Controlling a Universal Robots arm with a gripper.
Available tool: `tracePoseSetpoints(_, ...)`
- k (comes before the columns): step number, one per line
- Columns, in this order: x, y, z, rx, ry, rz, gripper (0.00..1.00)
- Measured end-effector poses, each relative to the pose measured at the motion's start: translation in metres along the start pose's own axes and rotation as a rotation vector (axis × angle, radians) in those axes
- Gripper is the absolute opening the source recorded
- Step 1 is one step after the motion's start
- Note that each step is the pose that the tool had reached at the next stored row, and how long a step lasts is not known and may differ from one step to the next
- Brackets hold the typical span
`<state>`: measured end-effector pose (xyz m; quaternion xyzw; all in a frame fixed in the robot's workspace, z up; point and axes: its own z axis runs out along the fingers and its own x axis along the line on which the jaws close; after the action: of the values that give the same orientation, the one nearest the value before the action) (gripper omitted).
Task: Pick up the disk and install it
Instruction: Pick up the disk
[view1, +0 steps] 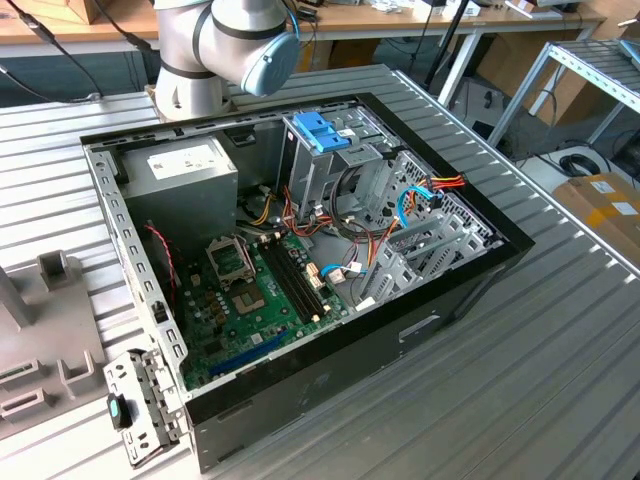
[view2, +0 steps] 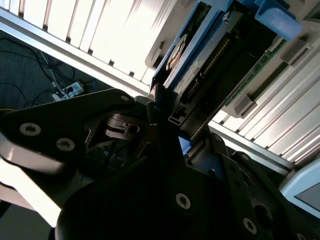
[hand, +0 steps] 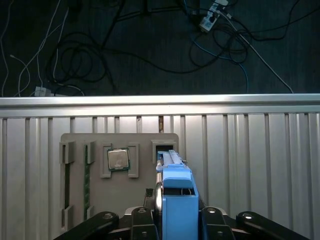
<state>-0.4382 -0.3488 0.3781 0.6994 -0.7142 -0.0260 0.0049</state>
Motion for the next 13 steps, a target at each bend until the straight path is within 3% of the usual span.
tracePoseSetpoints(13,-0.0002,0.0003,-0.0082,0.0,0.0,0.0,0.37)
